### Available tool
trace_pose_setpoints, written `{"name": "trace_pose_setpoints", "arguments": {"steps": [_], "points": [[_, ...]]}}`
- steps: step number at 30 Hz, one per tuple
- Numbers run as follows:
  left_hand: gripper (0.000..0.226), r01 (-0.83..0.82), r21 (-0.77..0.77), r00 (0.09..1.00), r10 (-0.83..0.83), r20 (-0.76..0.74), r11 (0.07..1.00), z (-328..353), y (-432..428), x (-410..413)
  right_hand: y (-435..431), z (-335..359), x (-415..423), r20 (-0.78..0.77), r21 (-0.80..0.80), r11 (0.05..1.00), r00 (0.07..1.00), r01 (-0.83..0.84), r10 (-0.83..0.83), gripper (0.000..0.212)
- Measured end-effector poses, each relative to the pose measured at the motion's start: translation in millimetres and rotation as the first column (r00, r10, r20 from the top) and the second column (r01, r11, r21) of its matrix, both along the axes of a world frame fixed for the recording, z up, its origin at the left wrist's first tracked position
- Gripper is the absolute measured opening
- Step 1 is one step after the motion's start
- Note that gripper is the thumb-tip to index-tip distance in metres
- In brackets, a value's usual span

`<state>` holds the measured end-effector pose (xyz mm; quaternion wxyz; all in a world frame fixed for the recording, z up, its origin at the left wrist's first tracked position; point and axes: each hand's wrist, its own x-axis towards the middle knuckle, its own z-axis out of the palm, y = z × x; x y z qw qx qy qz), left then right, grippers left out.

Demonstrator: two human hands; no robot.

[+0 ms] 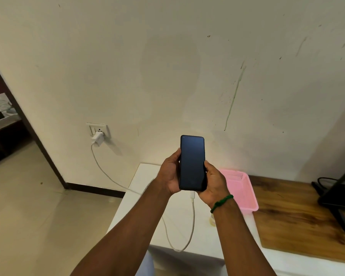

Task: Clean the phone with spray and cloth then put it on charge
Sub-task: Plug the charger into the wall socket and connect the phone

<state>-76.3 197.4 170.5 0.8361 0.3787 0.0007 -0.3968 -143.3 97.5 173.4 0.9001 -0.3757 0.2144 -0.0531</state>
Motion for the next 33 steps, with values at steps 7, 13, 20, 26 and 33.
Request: {"name": "trace_pose_setpoints", "arguments": {"steps": [7, 13, 20, 26, 33], "points": [[0.047, -0.005, 0.004, 0.999, 0.005, -0.031, 1.0, -3.3, 3.9, 0.8, 1.6, -10.2, 6.6, -0.018, -0.009, 1.0, 1.0, -0.007, 0.007, 0.035], [0.048, -0.086, 0.065, 0.993, 0.091, -0.069, 0.994, -8.6, 11.5, 10.6, 1.7, -17.1, 17.5, -0.022, -0.01, 0.999, 0.999, -0.03, 0.03, 0.035], [0.017, -0.245, 0.638, 0.965, 0.118, 0.236, 0.73, -80.3, 36.0, 36.2, -6.5, -28.9, 30.7, -0.089, -0.015, 1.0, 0.996, -0.026, 0.025, 0.029], [0.038, -0.299, 0.948, 0.905, -0.284, 0.317, 0.105, -166.2, 57.7, 28.8, -17.9, -47.8, 40.4, -0.142, -0.001, 1.0, 0.99, -0.021, 0.021, 0.024], [0.044, -0.114, 0.547, 0.96, -0.049, 0.276, 0.83, -96.0, 17.1, -46.9, -21.3, -62.1, 49.0, -0.116, 0.046, 0.998, 0.992, -0.038, 0.043, 0.033]]}}
